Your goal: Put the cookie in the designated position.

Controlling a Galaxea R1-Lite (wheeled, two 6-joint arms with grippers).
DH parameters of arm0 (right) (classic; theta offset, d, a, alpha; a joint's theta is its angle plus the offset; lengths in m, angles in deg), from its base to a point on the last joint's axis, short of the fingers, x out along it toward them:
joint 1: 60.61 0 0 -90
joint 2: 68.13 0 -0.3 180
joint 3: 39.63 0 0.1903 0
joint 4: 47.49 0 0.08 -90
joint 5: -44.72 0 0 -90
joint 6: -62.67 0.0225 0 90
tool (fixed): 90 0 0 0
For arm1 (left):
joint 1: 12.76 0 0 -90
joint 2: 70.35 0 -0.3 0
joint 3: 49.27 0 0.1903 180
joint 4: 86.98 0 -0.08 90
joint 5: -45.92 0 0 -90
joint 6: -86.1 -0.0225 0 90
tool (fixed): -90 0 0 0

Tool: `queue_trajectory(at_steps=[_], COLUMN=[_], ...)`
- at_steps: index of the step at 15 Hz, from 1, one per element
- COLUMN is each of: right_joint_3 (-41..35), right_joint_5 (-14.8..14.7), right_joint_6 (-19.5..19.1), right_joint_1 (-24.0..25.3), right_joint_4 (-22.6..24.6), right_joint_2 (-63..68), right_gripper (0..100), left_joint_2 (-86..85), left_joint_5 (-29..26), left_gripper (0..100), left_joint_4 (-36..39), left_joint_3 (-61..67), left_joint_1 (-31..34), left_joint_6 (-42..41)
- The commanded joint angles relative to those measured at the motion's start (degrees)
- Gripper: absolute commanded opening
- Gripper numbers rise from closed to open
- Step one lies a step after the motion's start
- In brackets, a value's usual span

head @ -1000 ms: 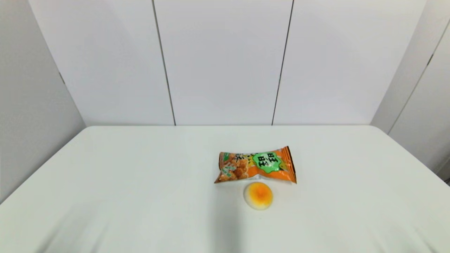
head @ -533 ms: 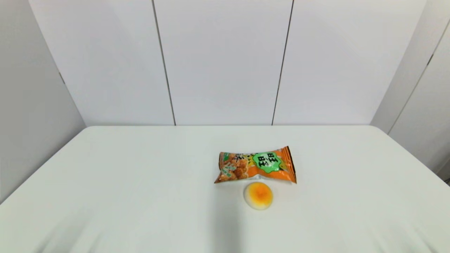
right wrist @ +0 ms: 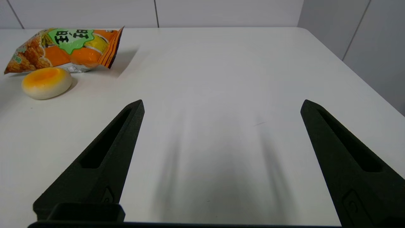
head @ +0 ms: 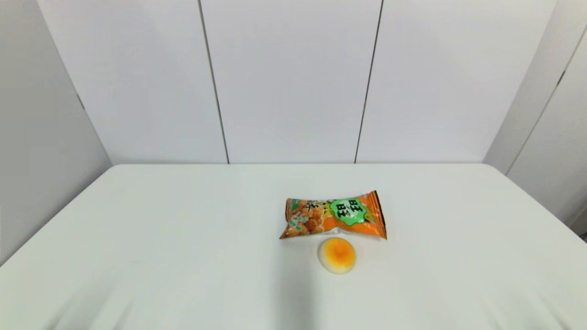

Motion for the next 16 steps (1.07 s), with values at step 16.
queue_trajectory(at_steps=[16], right_joint_3=[-0.44], right_joint_5=[0.01], right_joint_6=[0.0], right_joint_1=[0.0], right_joint_4=[0.02], right_joint_2=[0.07], right_gripper=[100], left_joint_2=[0.05], left_joint_5=[0.07], left_gripper=[100], left_joint_4=[-0.09], left_joint_3=[0.0], left_joint_1=[0.09], left_joint_6=[0.3])
